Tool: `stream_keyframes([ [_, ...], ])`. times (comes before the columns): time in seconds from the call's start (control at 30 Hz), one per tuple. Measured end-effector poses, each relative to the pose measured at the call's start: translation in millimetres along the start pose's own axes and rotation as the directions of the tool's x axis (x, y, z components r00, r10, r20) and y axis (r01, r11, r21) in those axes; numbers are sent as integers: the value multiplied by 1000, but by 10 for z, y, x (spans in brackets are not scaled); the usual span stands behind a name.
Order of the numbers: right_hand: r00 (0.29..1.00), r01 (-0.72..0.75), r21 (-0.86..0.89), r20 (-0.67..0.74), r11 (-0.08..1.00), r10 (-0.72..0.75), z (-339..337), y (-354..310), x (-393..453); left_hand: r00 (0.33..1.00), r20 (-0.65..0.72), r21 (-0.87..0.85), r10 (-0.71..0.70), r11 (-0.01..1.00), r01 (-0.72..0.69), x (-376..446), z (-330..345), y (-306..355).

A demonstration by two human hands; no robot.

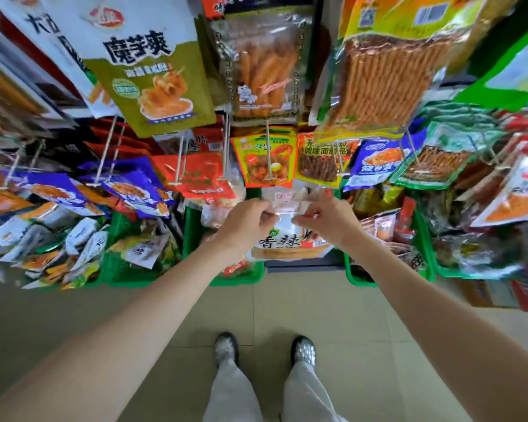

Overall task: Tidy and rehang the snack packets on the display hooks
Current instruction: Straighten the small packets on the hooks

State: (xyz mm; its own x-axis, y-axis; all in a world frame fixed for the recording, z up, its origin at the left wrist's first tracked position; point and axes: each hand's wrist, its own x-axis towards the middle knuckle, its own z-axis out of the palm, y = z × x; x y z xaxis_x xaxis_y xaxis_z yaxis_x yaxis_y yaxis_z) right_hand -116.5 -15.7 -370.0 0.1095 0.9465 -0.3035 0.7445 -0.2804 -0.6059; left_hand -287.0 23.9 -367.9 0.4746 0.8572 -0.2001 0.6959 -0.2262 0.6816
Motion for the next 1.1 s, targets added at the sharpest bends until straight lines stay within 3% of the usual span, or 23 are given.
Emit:
stream_keyframes([
  [0.23,996,72,21,42,997,-72,496,-407,238,1000,-22,-52,-22,998,21,-171,-314,-647],
  [0.33,992,113,67,56,991,-117,766,-679,343,984,-176,-11,-1,1000,-1,-227,-552,-1005],
  [0.4,988,137,25,66,990,-138,939,-833,439,945,-327,54,-17,998,37,-169,-805,-1298],
  [0.47,985,159,-25,69,987,-157,1130,-948,553,920,-387,117,-54,987,107,34,-1065,-1619],
  [0.6,985,170,-9,28,985,-170,1534,-1053,773,977,-157,83,-147,983,161,641,-1268,-2058],
  [0.7,991,137,2,-14,991,-137,1696,-1064,909,977,-10,20,-213,977,213,993,-1199,-2249],
  [0.9,997,17,0,-74,1000,-17,1759,-983,1119,980,-190,302,60,953,0,1338,-1094,-2378],
  [1.1,990,-15,52,-142,999,22,1794,-973,1187,985,-171,403,26,914,46,1433,-1134,-2348],
])
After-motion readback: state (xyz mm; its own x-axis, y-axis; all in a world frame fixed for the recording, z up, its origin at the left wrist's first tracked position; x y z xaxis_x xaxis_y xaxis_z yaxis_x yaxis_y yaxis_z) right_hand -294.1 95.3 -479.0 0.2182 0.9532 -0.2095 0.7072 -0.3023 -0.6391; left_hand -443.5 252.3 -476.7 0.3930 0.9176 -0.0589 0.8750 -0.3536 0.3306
